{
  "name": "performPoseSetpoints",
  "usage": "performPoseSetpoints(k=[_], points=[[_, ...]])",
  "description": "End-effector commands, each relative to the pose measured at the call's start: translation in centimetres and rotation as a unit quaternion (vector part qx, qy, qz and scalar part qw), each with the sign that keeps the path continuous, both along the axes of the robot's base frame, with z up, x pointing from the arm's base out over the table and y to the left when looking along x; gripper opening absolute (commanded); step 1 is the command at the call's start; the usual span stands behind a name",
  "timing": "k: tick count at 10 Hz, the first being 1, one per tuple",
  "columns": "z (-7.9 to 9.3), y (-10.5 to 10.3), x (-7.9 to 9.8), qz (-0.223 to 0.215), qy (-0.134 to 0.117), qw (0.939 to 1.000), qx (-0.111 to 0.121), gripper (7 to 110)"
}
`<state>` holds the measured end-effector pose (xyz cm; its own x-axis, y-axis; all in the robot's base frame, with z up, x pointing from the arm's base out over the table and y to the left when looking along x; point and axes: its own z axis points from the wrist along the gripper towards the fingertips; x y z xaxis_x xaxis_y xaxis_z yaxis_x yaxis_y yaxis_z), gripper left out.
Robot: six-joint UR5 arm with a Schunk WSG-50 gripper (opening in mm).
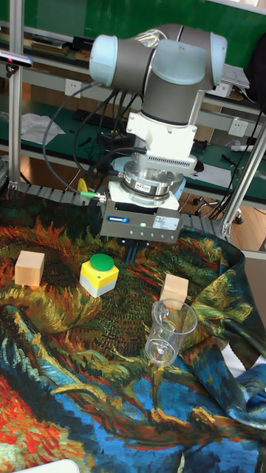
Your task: Pick up the cup
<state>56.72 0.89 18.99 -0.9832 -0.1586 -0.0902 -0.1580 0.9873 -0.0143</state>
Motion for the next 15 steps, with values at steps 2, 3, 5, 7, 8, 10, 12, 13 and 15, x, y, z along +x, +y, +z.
performPoseSetpoints(k=[2, 3, 5, 7, 8, 10, 12, 13, 15], points=[[-0.9, 1.8, 2.5, 0.022, 0.012, 0.9996, 0.012, 7], [-1.4, 2.4, 3.7, 0.025, 0.015, 0.9995, 0.01, 7], [-2.6, 4.1, 5.8, 0.025, 0.023, 0.9994, 0.01, 7], [-3.9, 5.7, 7.6, 0.023, 0.026, 0.9993, 0.013, 7], [-4.5, 6.5, 8.0, 0.023, 0.028, 0.9993, 0.013, 7], [-5.6, 7.7, 8.3, 0.029, 0.036, 0.9988, 0.018, 7], [-6.7, 8.9, 8.0, 0.034, 0.045, 0.9983, 0.017, 7], [-6.8, 8.6, 7.7, 0.034, 0.048, 0.9983, 0.004, 7], [-6.7, 9.2, 7.0, 0.049, 0.058, 0.9971, 0.013, 7]])
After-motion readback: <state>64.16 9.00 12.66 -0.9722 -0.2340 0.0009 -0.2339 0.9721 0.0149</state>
